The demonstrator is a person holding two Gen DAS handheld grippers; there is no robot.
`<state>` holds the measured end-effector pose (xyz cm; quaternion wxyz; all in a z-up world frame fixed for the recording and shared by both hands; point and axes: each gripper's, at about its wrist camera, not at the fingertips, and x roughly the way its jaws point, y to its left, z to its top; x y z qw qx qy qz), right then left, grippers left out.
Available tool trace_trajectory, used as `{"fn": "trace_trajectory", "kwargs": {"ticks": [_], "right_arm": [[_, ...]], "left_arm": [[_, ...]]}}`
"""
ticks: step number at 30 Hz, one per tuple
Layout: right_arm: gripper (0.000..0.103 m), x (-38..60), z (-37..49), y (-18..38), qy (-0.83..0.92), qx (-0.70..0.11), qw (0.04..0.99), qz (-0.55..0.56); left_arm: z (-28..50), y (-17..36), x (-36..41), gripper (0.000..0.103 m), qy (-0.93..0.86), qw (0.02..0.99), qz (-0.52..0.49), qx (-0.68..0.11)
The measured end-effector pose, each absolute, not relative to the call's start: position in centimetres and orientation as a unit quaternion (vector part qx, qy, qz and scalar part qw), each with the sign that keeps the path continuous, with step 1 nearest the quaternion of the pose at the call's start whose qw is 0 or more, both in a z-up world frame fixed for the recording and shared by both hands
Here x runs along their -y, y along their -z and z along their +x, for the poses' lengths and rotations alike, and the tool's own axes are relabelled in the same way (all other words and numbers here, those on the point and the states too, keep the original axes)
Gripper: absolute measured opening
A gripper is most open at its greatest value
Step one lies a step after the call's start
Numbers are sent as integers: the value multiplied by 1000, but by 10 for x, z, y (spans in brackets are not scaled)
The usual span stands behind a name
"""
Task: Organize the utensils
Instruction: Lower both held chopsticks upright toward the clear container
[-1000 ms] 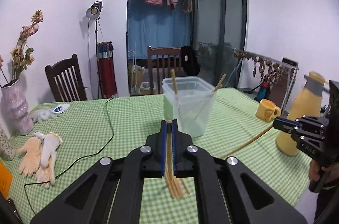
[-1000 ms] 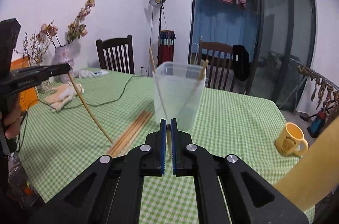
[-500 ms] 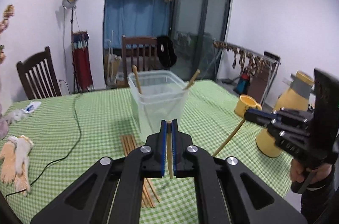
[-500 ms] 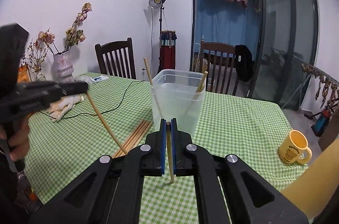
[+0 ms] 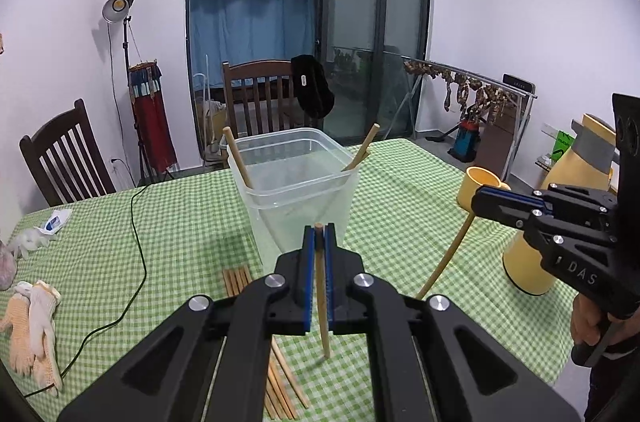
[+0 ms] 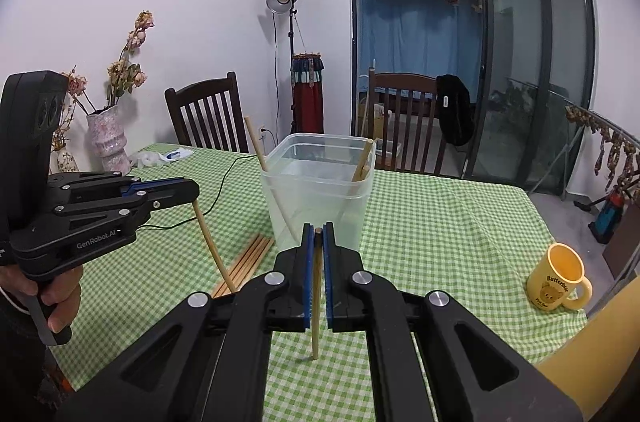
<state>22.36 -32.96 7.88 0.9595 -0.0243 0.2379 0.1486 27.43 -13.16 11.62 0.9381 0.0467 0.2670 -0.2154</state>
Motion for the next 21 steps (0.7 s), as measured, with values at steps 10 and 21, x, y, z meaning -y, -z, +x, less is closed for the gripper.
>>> {"fn": "trace_trajectory", "kwargs": {"ticks": [10, 21], "right_arm": [[5, 330, 233, -81, -152, -243, 958, -25], [4, 321, 247, -108, -176, -240, 954, -31]], "left_arm": [[286, -114, 138, 2, 209, 940, 55, -265], [318, -141, 139, 2, 207, 936, 46, -282]]}}
